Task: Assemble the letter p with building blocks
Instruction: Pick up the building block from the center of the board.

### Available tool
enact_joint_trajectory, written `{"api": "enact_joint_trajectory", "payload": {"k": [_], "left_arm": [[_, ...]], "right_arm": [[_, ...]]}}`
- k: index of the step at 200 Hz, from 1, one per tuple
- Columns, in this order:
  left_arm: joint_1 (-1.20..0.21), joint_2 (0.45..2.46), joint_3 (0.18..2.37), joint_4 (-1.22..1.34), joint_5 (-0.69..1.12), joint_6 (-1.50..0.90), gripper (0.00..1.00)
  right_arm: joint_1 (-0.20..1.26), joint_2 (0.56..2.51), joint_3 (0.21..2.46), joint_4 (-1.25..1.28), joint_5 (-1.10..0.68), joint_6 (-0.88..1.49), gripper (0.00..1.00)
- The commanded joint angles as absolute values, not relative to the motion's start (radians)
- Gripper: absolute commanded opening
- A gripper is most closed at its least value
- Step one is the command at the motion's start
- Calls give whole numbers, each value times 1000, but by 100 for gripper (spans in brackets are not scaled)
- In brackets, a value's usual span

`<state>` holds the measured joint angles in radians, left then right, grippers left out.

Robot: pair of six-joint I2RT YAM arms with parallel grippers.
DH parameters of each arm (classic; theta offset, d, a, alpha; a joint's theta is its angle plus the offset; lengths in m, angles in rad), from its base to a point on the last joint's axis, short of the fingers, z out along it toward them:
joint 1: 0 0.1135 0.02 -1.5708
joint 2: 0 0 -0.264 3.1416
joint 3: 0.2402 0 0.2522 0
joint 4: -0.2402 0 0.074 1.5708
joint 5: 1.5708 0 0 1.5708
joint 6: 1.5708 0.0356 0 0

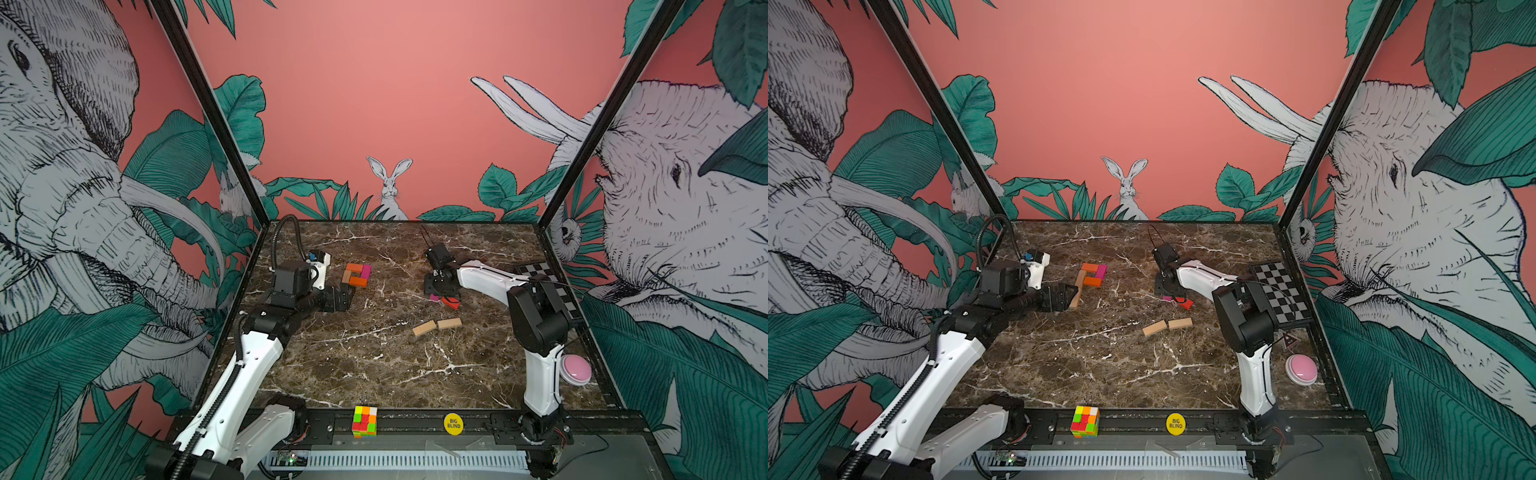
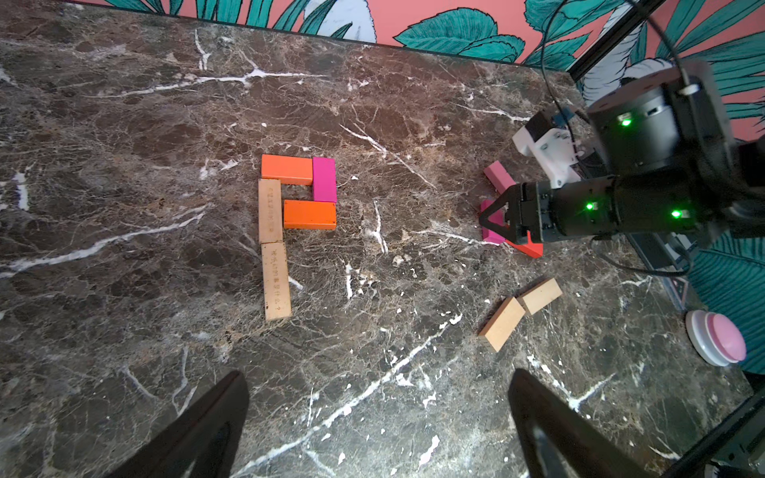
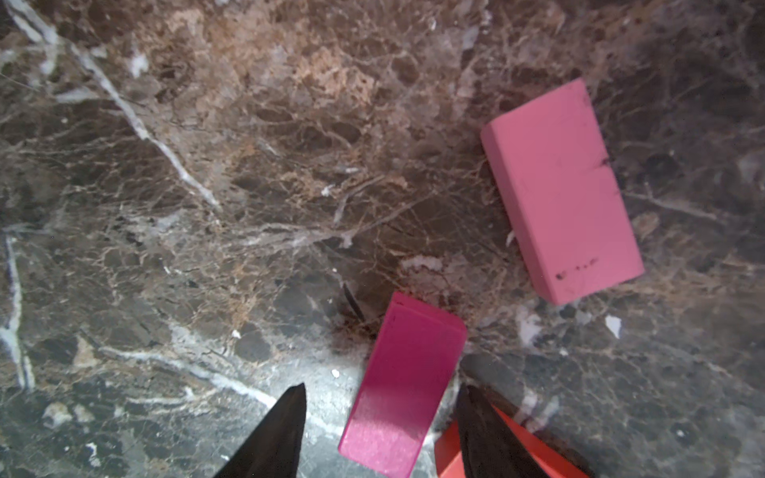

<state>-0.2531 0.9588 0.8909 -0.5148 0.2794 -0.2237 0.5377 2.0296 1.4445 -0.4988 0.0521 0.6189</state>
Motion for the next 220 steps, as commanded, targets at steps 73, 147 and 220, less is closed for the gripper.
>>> {"api": "enact_joint_trajectory", "payload": {"k": [73,147,220], "left_arm": [[-235,942,864,-483,330,-226,100],[-229,935,859,-479,336,-233,100],[-229,927,853,-487,335,-236,100]], "right_arm": [[532,2094,1492,-517,72,639,47],[533,2113,1507,-537,46,479,17],[533,2041,1577,-549,-199,32,16]]}}
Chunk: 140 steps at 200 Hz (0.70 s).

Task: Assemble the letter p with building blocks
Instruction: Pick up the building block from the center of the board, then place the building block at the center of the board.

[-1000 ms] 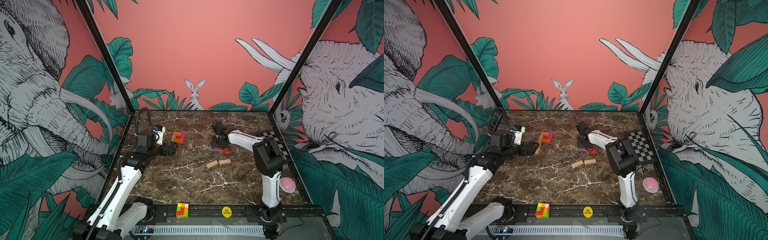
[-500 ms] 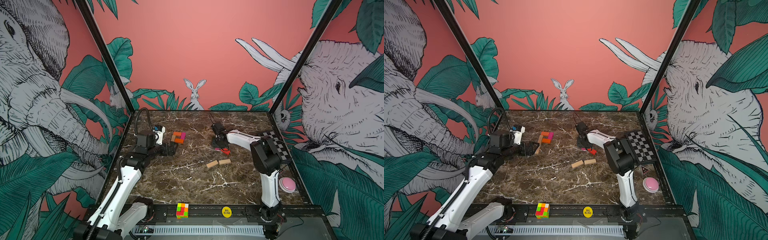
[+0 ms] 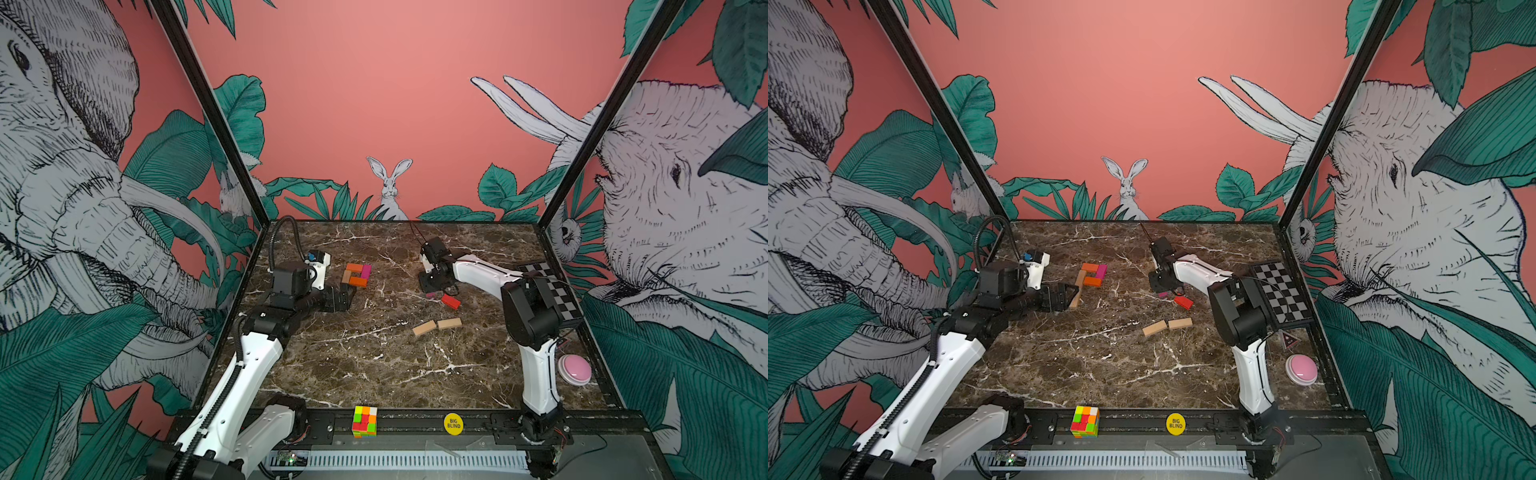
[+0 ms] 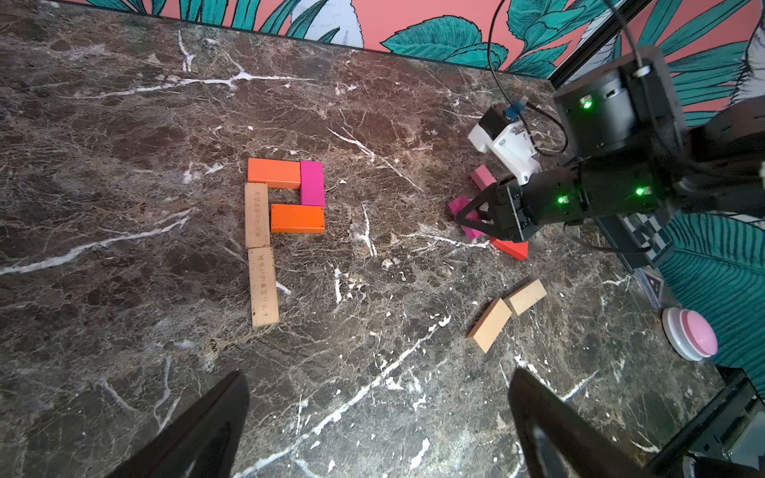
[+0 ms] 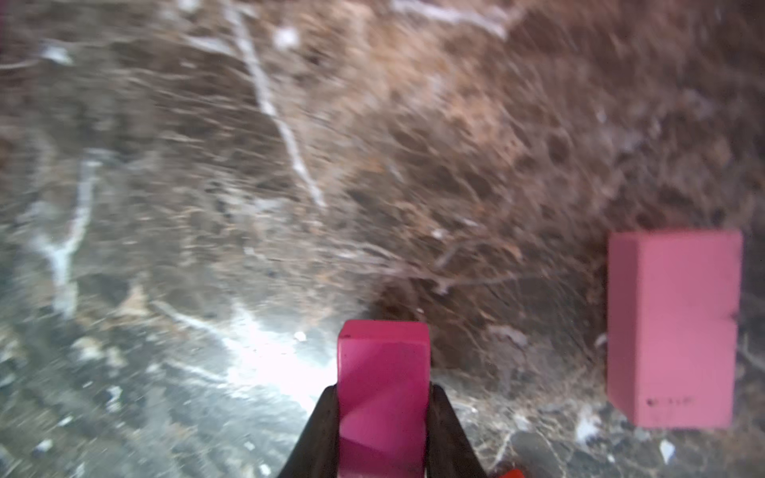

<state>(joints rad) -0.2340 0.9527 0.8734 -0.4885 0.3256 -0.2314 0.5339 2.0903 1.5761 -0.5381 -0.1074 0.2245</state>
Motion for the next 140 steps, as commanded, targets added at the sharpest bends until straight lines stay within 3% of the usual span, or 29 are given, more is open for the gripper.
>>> {"api": "enact_joint_trajectory", "payload": {"k": [1,46,140], "left_arm": [[-230,927,853,-488,335,-236,99],[-230,921,854,-536,315,-239,100],[-230,872,826,-571,311,-241,100]], "right_arm": [[533,2037,1574,-549,-202,28,16],[538,2009,1530,-538,-287,-269,15],[561,2056,1538,-665,-289,-772,12]]}}
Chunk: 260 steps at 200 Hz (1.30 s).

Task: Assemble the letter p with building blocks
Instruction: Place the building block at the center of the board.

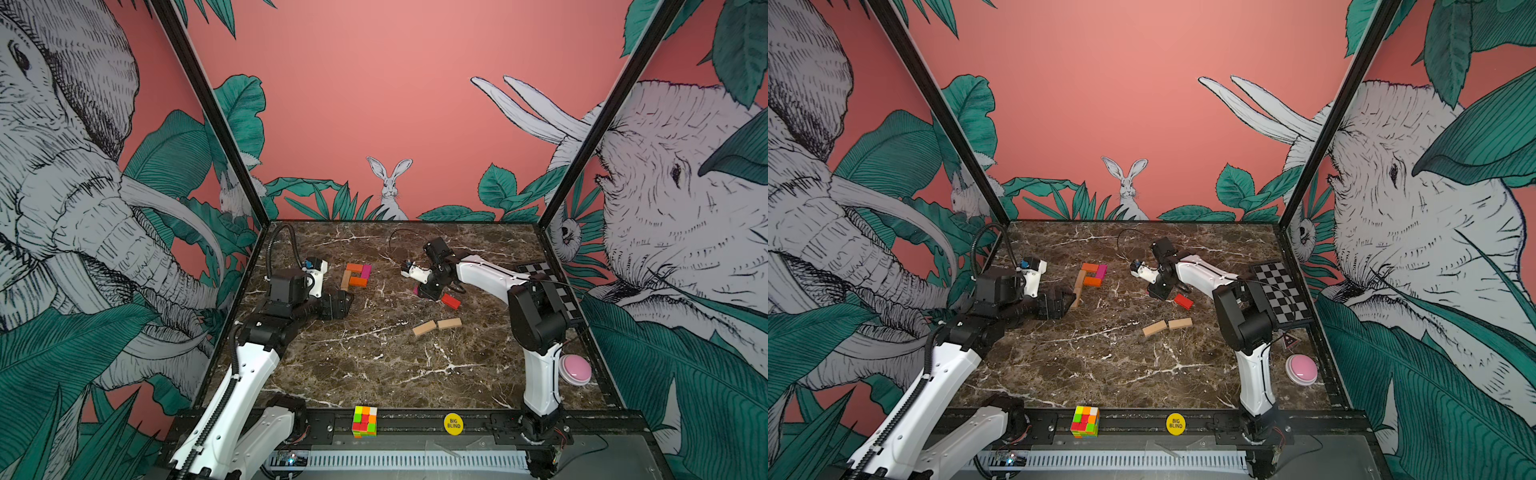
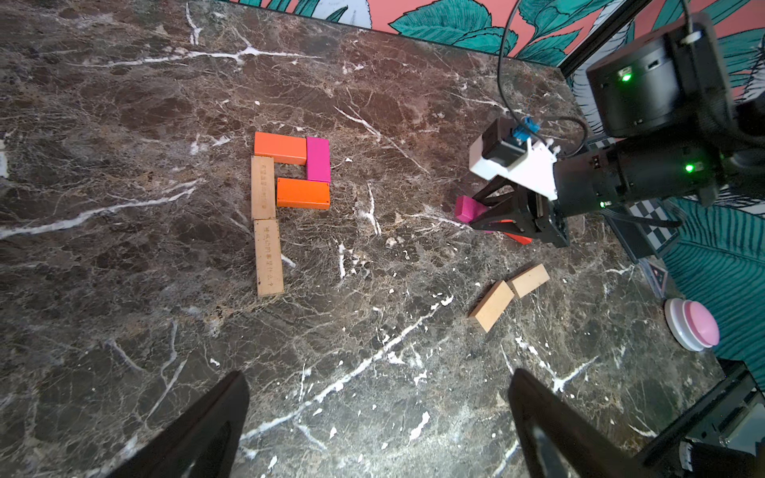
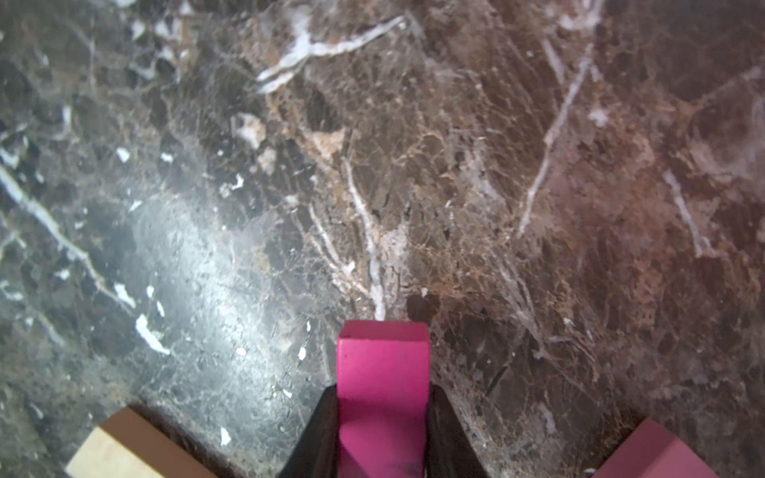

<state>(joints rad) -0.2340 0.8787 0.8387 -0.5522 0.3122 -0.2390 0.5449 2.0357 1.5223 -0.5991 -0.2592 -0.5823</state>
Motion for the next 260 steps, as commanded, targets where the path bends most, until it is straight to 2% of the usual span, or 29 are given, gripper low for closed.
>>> {"api": "enact_joint_trajectory", "payload": {"k": [1,120,203,210,214,227,229,230,231,232,234,260], "left_arm": [[-230,872,827,-571,311,-241,99],[-230,884,824,-559,321,-245,99],[-230,890,824,-553,322,-249,100],[-231,890,824,-552,322,-248,99],[-230,891,824,-553,323,-248,100],[-230,891,824,-553,321,-249,100],[-230,891,823,-552,321,-250,100],[-230,891,823,-552,321,-249,100],[-230,890,823,-552,321,-249,99],[-230,890,823,-552,321,-249,99],[-230,890,823,-552,321,-250,100],[-230,890,824,-554,317,-251,100]], "right_arm": [[561,2056,1538,-666,-290,-775,12],[569,2185,1640,-720,-227,-895,13],[574,2186,1643,-712,-224,-898,39],[574,2184,1643,-710,-227,-897,42],[574,2184,1644,-709,-228,-897,47],[575,2182,1650,-707,-230,-893,48],[575,2182,1651,-706,-229,-893,56],[575,2183,1652,-707,-229,-892,67],[575,2182,1651,-707,-229,-892,83],[575,2181,1651,-706,-229,-891,91],[576,2180,1651,-705,-229,-891,97],[575,2156,1645,-689,-241,-877,98]]}}
